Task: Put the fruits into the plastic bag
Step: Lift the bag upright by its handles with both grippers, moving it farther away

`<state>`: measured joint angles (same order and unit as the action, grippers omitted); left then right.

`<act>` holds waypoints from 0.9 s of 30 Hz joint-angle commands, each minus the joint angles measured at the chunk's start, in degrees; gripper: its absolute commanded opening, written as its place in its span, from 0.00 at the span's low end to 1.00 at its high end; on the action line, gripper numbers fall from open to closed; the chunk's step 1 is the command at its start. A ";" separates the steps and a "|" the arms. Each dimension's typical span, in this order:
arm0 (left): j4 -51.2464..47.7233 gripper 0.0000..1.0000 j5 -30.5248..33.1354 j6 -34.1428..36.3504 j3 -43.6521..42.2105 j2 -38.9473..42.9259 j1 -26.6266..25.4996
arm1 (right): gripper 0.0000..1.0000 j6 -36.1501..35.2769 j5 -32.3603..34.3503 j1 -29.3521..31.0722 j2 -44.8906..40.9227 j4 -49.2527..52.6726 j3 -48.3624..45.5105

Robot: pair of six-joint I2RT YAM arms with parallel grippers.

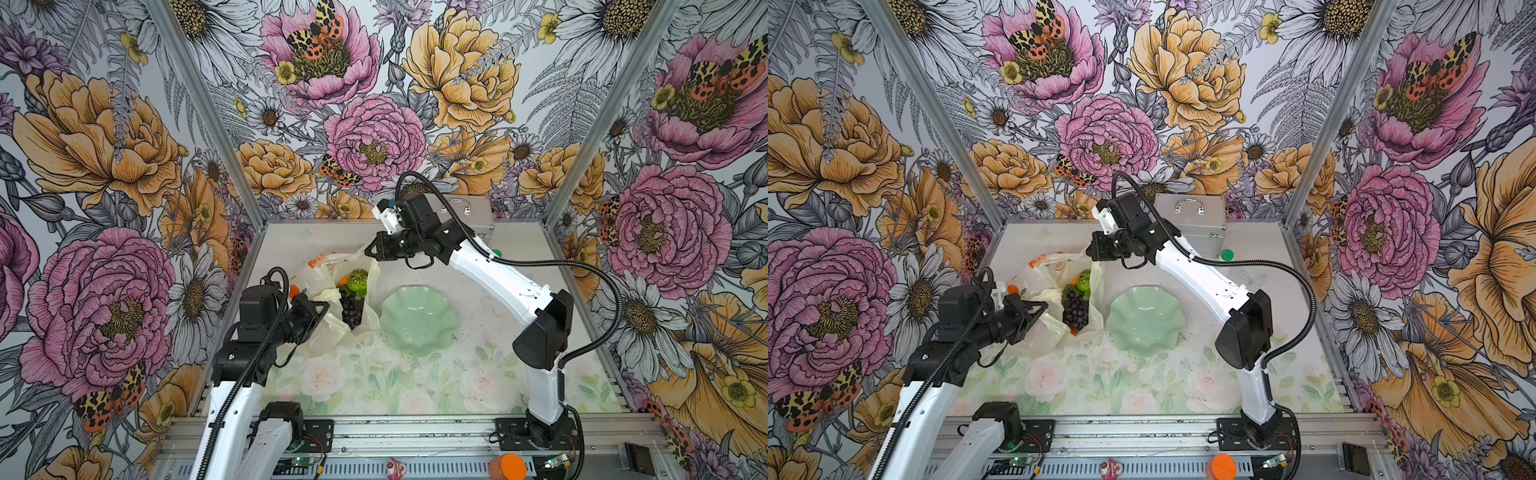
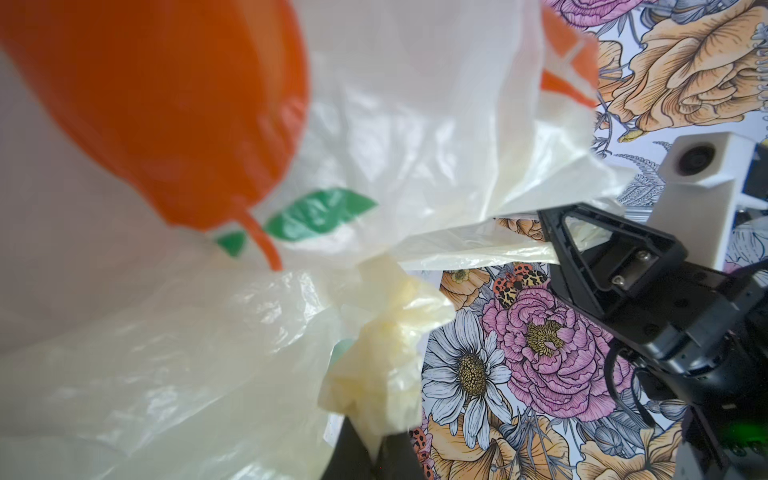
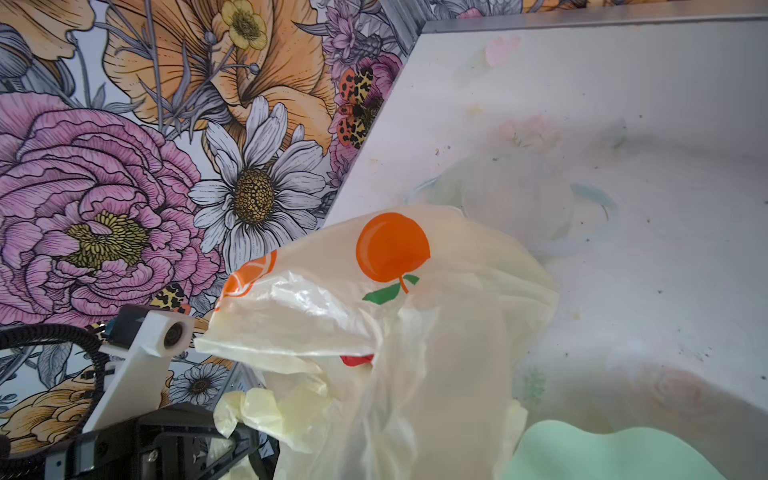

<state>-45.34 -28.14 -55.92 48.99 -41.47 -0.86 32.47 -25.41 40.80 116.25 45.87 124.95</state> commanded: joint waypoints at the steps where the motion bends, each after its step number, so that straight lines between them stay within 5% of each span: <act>1: -3.02 0.00 -0.22 3.27 5.97 -3.90 1.31 | 0.00 -0.98 -2.62 -0.93 1.89 3.55 9.76; 16: -11.61 0.00 5.70 9.34 40.12 -24.10 2.29 | 0.00 6.45 -11.02 -9.69 7.37 3.61 36.06; 21: -13.27 0.00 4.48 11.05 49.67 -29.66 1.21 | 0.00 7.20 -11.70 -12.94 5.14 2.91 36.84; 27: -14.05 0.00 5.91 11.84 45.32 -30.69 -1.50 | 0.00 4.79 -12.84 -14.02 1.26 2.92 27.27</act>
<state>-57.80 -23.44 -45.82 96.20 -72.05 -0.91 38.57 -36.60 26.30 120.53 50.43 154.82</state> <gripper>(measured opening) 0.047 0.042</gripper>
